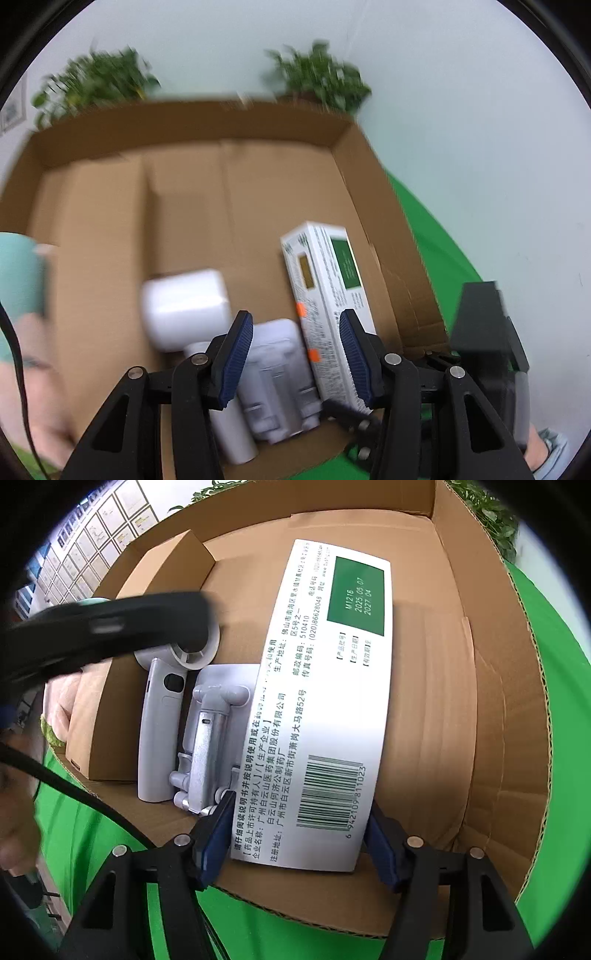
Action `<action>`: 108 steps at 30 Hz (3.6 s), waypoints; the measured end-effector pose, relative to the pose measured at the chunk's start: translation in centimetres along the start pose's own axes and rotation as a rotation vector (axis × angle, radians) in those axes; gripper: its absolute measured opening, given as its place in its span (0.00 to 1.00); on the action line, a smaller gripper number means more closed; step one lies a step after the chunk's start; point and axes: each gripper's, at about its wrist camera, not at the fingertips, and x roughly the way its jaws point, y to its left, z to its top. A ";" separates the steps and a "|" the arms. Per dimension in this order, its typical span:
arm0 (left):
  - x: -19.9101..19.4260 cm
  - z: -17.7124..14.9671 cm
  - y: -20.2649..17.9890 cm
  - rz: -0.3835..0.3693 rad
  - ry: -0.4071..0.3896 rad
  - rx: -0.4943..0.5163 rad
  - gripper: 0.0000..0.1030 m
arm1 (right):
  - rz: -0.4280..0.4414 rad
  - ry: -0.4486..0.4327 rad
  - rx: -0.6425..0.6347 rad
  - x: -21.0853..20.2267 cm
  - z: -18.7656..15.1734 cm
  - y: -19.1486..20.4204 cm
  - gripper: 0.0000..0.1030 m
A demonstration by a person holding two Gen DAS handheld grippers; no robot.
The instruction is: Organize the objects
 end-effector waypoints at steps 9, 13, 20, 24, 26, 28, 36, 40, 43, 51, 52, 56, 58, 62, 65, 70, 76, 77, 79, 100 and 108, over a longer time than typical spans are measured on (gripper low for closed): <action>-13.1 -2.7 2.5 0.372 -0.374 0.069 0.98 | -0.102 -0.219 -0.034 -4.1 -2.9 2.4 0.85; -15.7 -6.2 4.9 0.495 -0.464 0.082 1.00 | -0.153 -0.450 -0.057 -6.4 -5.0 5.3 0.99; -11.2 -12.5 7.6 0.482 -0.382 0.023 1.00 | -0.238 -0.589 0.031 -4.5 -2.6 5.7 1.00; -7.4 -12.6 8.6 0.466 -0.346 -0.006 1.00 | -0.266 -0.554 0.084 -4.8 -2.9 2.7 1.00; -5.4 -12.0 9.1 0.453 -0.338 -0.021 1.00 | -0.265 -0.540 0.101 -4.9 -2.9 1.5 1.00; -4.7 -11.6 9.5 0.456 -0.330 -0.029 1.00 | -0.258 -0.490 0.107 -4.2 -1.9 0.5 0.97; -2.2 -11.6 9.0 0.535 -0.356 0.030 1.00 | -0.254 -0.399 0.122 -2.3 -0.9 -0.3 0.67; -2.1 -11.7 9.2 0.533 -0.358 0.024 1.00 | -0.298 -0.403 0.115 -2.3 -1.3 -0.2 0.75; -2.5 -11.7 9.4 0.533 -0.359 0.024 1.00 | -0.326 -0.401 0.124 -2.5 -1.4 -0.2 0.77; -2.3 -11.6 9.5 0.536 -0.356 0.021 1.00 | -0.302 -0.384 0.102 -2.7 -1.1 0.6 0.79; -2.2 -11.7 9.5 0.535 -0.356 0.020 1.00 | -0.283 -0.378 0.112 -2.6 -1.0 0.4 0.81; -2.2 -11.7 9.5 0.536 -0.356 0.019 1.00 | -0.220 -0.350 0.168 -2.5 -0.5 -1.1 0.85; -2.1 -11.7 9.5 0.537 -0.355 0.019 1.00 | -0.232 -0.326 0.165 -2.3 -0.3 -1.2 0.85; -2.0 -11.7 9.8 0.537 -0.355 0.020 1.00 | -0.135 -0.318 0.165 -2.6 -0.7 -0.9 0.85; -2.1 -11.7 9.8 0.536 -0.355 0.020 1.00 | -0.188 -0.282 0.143 -1.6 -0.7 -0.4 0.85; -2.0 -11.7 9.9 0.536 -0.354 0.020 1.00 | -0.251 -0.357 0.120 -2.4 -1.8 0.9 0.87; -2.0 -11.7 10.0 0.537 -0.353 0.020 1.00 | -0.301 -0.467 0.005 -1.8 -4.4 4.9 0.94; -2.0 -11.7 10.0 0.536 -0.353 0.020 1.00 | -0.308 -0.501 0.005 -1.8 -4.8 5.3 0.98; -2.1 -11.7 10.0 0.535 -0.353 0.019 1.00 | -0.308 -0.532 0.004 -2.0 -5.1 5.8 0.99; -2.1 -11.7 10.1 0.534 -0.352 0.019 1.00 | -0.317 -0.507 0.004 -1.5 -4.5 6.0 0.99; -2.1 -11.7 10.1 0.534 -0.352 0.019 1.00 | -0.317 -0.507 0.004 -1.5 -4.5 6.0 0.99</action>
